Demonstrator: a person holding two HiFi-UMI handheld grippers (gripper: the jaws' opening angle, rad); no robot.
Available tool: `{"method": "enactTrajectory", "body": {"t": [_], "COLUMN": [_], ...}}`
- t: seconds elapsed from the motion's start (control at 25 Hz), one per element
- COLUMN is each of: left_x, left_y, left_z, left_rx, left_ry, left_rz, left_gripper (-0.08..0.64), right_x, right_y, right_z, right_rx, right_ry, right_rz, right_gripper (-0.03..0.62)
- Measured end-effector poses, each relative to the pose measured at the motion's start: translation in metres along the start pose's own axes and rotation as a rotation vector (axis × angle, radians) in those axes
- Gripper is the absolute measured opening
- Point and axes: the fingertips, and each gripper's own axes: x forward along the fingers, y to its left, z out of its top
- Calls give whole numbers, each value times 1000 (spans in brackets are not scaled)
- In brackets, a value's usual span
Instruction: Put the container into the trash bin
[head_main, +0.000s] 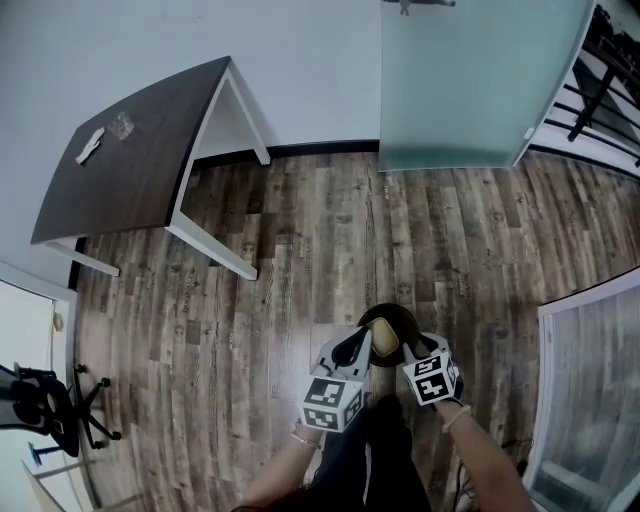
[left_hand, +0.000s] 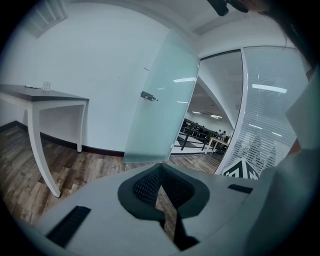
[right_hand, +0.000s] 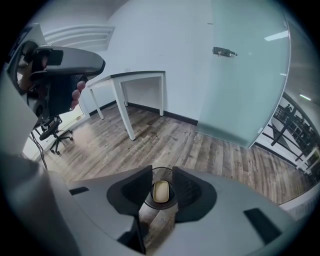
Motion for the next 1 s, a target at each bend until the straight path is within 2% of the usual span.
{"method": "enactTrajectory", "body": {"t": [0.6, 1.0], "left_x": [-62, -97], "left_y": [-62, -98], "left_z": [85, 133], "left_rx": [13, 70], "left_ry": [-6, -33], "left_rz": [4, -19], "left_gripper": [18, 18], "right_x": [-133, -209], "right_y": [3, 12], "right_z": [65, 94], "right_rx": [-3, 55], "right_ry": [-67, -181], "right_rz": [-18, -44], "right_gripper": [79, 46]}}
